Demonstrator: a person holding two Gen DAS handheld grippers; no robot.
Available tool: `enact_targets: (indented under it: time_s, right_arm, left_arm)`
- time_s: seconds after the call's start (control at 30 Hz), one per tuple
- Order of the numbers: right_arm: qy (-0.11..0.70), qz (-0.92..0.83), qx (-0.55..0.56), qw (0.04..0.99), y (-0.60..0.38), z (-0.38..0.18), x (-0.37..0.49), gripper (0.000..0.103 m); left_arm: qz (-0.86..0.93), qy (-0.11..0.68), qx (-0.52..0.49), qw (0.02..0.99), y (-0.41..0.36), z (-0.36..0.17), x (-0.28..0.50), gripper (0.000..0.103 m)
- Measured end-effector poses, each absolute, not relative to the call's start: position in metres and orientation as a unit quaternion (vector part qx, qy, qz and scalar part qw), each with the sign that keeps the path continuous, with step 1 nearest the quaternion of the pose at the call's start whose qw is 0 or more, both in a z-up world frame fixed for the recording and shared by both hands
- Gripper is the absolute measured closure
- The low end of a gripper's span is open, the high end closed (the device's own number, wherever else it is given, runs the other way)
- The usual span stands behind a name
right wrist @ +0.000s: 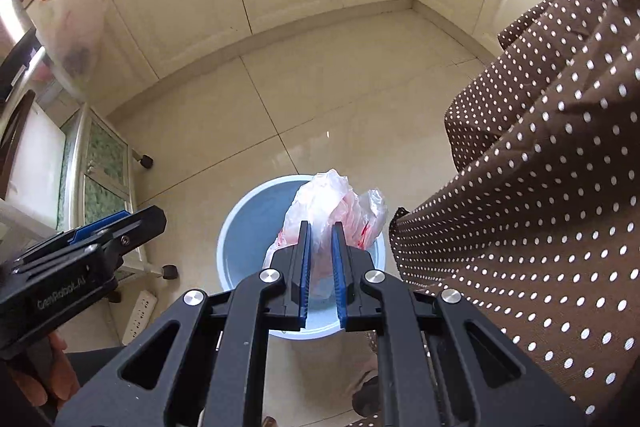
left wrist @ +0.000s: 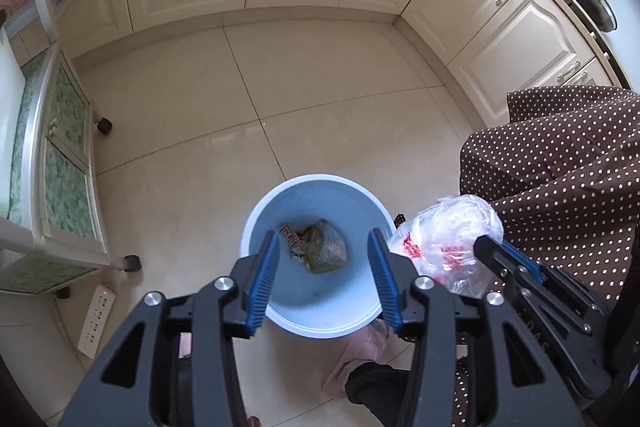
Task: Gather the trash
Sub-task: 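Carry both bags over the blue bucket and open both tools to drop them, then grasp the black wrapper with the left tool while the right tool grasps the paper cup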
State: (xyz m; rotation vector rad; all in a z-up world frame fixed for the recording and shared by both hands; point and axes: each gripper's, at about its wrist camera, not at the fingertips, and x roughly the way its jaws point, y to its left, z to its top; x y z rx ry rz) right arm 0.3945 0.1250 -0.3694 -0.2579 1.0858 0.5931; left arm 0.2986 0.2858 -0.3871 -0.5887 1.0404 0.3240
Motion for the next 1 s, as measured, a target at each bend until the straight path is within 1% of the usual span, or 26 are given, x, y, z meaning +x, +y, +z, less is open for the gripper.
enact_targets:
  time_s: [0.13, 0.23, 0.4, 0.67, 0.8, 0.87, 1.0]
  right_arm:
    - [0.5, 0.285, -0.115, 0.81, 0.128, -0.36, 0.395, 0.093]
    - [0.487, 0.288, -0.111, 0.817, 0.13, -0.345, 0.395, 0.088]
    - [0.468, 0.289, -0.103, 0.829, 0.123, -0.318, 0.396, 0.085]
    - [0.421, 0.289, -0.083, 0.856, 0.09, -0.253, 0.376, 0.084]
    - [0.379, 0.284, -0.072, 0.878, 0.064, -0.204, 0.356, 0.077]
    - [0.356, 0.28, -0.062, 0.889, 0.048, -0.178, 0.346, 0.074]
    - [0.302, 0.25, -0.046, 0.919, -0.001, -0.127, 0.326, 0.062]
  left_arm:
    - [0.148, 0.477, -0.277, 0.821, 0.287, -0.371, 0.296, 0.057]
    - [0.141, 0.465, -0.276, 0.829, 0.284, -0.355, 0.294, 0.055]
    - [0.131, 0.447, -0.27, 0.843, 0.275, -0.327, 0.291, 0.054]
    - [0.107, 0.41, -0.252, 0.87, 0.25, -0.265, 0.276, 0.053]
    - [0.085, 0.382, -0.231, 0.891, 0.226, -0.224, 0.266, 0.053]
    - [0.068, 0.363, -0.22, 0.903, 0.209, -0.198, 0.26, 0.05]
    - [0.024, 0.327, -0.188, 0.926, 0.165, -0.149, 0.254, 0.047]
